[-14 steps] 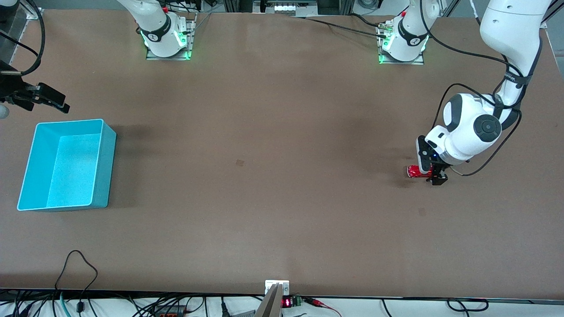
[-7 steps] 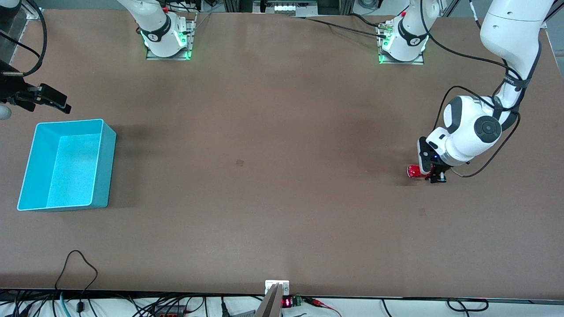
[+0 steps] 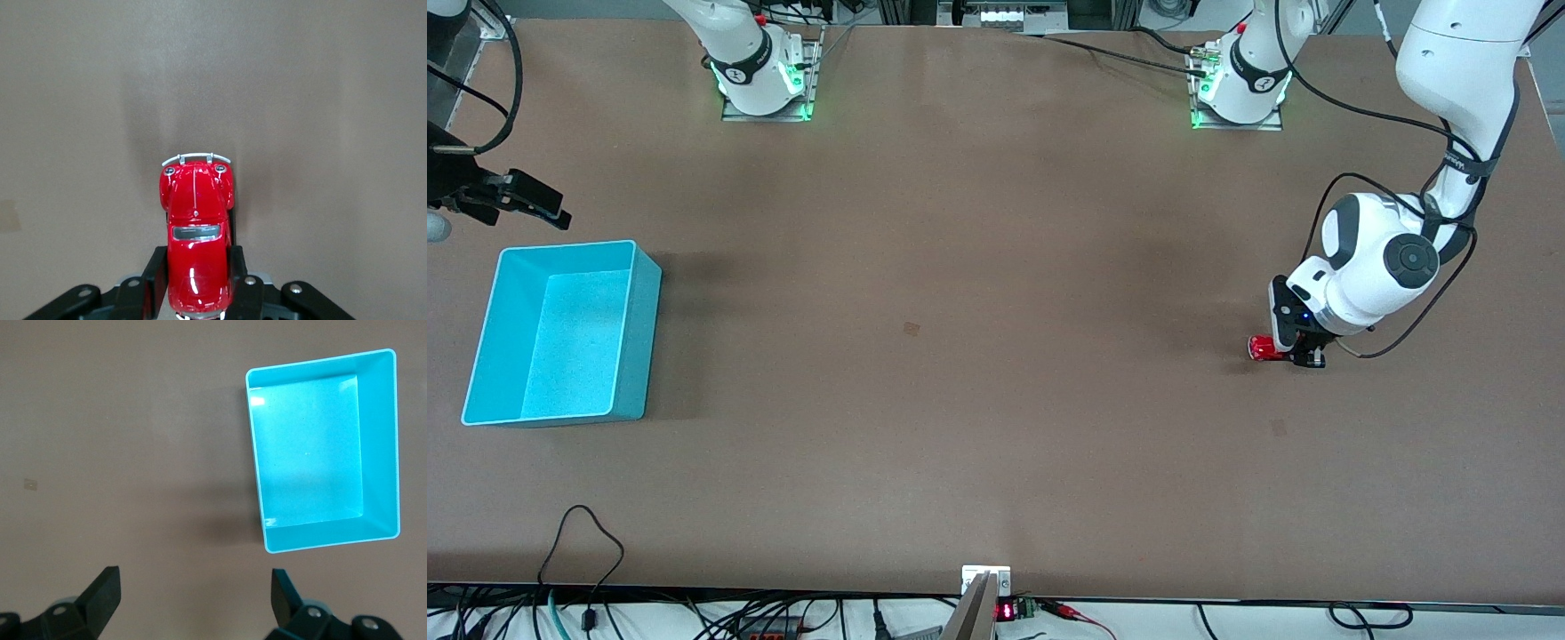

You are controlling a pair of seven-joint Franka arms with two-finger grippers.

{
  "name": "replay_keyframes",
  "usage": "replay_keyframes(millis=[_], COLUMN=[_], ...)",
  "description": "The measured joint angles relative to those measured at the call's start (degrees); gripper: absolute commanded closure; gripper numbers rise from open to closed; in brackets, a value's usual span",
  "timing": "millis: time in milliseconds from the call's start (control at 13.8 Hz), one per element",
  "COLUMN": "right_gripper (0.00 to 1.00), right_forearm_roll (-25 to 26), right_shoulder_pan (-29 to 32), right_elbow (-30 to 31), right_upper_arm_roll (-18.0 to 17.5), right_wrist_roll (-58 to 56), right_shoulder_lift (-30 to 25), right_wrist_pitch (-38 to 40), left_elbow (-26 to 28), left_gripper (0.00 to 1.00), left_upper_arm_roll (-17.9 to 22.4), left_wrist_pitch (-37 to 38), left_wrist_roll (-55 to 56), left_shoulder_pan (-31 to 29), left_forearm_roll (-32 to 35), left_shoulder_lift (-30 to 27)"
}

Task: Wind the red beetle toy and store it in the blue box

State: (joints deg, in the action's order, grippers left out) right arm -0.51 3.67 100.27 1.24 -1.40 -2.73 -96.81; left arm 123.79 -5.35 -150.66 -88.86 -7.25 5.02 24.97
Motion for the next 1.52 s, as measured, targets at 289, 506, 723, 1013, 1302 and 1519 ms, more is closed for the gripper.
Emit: replay_keyframes(millis=[289, 506, 723, 1013, 1302, 1519], right_gripper=[0.00, 0.00, 0.00, 0.00, 0.00, 0.00], right_forearm_roll=[0.0, 0.0, 0.0, 0.0, 0.0, 0.0], right_shoulder_pan=[0.0, 0.0, 0.0, 0.0, 0.0, 0.0], right_elbow=[0.0, 0.0, 0.1, 0.1, 0.1, 0.1], right_upper_arm_roll=[0.0, 0.0, 0.0, 0.0, 0.0, 0.0], right_wrist_roll=[0.0, 0.0, 0.0, 0.0, 0.0, 0.0], right_shoulder_lift=[0.0, 0.0, 0.0, 0.0, 0.0, 0.0], right_wrist_pitch=[0.0, 0.0, 0.0, 0.0, 0.0, 0.0], left_elbow=[-0.4, -1.1, -1.9, -2.0, -2.7, -4.5], left_gripper=[0.82, 0.82, 0.74, 0.00, 0.00, 0.00], left_upper_arm_roll=[0.1, 0.1, 0.1, 0.0, -0.1, -1.3], left_wrist_pitch=[0.0, -0.1, -0.3, -0.3, 1.3, 9.3], left_wrist_roll=[-3.3, -9.0, -12.7, -13.3, -13.3, -12.3], left_shoulder_pan=[-3.7, -9.5, -13.5, -14.0, -14.0, -13.9], left_forearm_roll=[0.0, 0.0, 0.0, 0.0, 0.0, 0.0], left_shoulder_lift=[0.2, 0.7, 1.3, 1.9, 1.3, -2.4])
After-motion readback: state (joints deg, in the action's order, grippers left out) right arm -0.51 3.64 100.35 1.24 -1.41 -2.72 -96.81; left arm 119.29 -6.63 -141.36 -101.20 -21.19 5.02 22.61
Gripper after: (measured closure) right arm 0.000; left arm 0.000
